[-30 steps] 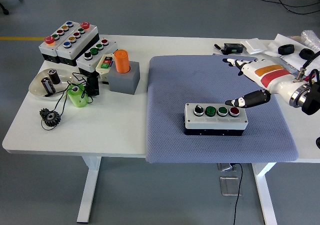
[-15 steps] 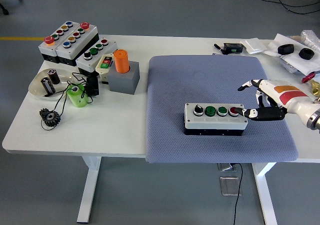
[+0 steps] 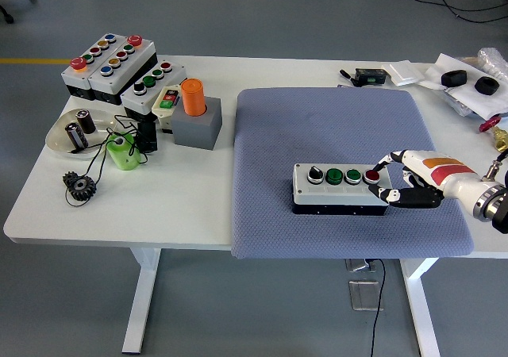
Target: Pick up the button,place it on the desk,press the button,press the button
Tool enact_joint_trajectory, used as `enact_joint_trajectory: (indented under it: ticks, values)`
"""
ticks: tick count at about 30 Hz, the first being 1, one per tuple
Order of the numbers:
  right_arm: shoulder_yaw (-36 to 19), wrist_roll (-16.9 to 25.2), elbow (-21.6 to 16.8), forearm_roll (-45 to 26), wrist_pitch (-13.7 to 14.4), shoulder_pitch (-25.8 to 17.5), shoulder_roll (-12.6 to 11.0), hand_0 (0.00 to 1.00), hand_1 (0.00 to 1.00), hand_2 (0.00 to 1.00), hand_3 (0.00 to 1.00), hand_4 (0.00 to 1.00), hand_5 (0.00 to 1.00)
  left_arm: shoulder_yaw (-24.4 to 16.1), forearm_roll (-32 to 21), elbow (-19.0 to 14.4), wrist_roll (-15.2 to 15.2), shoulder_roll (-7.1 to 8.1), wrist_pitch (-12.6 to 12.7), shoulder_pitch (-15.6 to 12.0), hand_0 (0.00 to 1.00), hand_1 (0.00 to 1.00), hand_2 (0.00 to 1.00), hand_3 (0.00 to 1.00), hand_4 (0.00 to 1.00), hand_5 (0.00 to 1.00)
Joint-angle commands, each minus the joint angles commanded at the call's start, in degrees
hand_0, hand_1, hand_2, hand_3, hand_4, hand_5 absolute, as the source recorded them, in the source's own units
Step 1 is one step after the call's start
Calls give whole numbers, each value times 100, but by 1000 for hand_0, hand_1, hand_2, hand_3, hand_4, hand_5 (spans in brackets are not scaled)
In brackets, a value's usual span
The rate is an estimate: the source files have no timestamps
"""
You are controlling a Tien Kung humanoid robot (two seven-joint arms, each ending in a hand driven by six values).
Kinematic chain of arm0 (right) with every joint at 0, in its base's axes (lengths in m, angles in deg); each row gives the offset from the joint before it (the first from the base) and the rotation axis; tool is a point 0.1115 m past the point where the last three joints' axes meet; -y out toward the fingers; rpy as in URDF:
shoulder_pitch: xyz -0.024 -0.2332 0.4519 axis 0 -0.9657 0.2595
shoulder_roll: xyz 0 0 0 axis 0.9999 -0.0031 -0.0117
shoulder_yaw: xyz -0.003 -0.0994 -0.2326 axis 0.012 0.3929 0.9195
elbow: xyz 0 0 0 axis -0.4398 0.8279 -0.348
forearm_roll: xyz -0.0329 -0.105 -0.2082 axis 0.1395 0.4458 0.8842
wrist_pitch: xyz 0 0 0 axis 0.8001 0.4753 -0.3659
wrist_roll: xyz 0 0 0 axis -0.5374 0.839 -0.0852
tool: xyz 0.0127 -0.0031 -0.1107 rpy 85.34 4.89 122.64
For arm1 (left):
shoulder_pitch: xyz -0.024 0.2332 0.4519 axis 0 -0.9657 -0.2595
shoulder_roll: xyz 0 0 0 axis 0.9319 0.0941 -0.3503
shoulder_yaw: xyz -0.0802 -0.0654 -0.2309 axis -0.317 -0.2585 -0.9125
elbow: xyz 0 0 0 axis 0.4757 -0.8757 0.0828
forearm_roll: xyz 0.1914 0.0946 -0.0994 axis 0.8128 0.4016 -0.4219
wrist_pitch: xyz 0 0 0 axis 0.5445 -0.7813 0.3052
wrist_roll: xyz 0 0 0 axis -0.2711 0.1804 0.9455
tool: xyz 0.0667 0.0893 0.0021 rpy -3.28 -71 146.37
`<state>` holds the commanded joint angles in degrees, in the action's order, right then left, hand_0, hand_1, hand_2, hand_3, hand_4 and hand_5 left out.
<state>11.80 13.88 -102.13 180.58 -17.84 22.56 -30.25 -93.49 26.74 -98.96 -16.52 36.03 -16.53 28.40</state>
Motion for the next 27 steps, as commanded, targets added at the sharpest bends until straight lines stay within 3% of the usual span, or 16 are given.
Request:
enact_joint_trajectory:
  ticks: [19, 27]
  values:
    - [270, -234, 189, 298, -235, 104, 179, 111, 2, 53, 728, 701, 758, -21, -8, 0, -6, 5, 4, 19, 648, 705, 700, 496, 322, 998]
    - [144, -253, -52, 384, 40, 141, 219, 110, 2, 53, 729, 697, 759, -24, -14, 0, 0, 5, 6, 28, 648, 705, 700, 497, 321, 998]
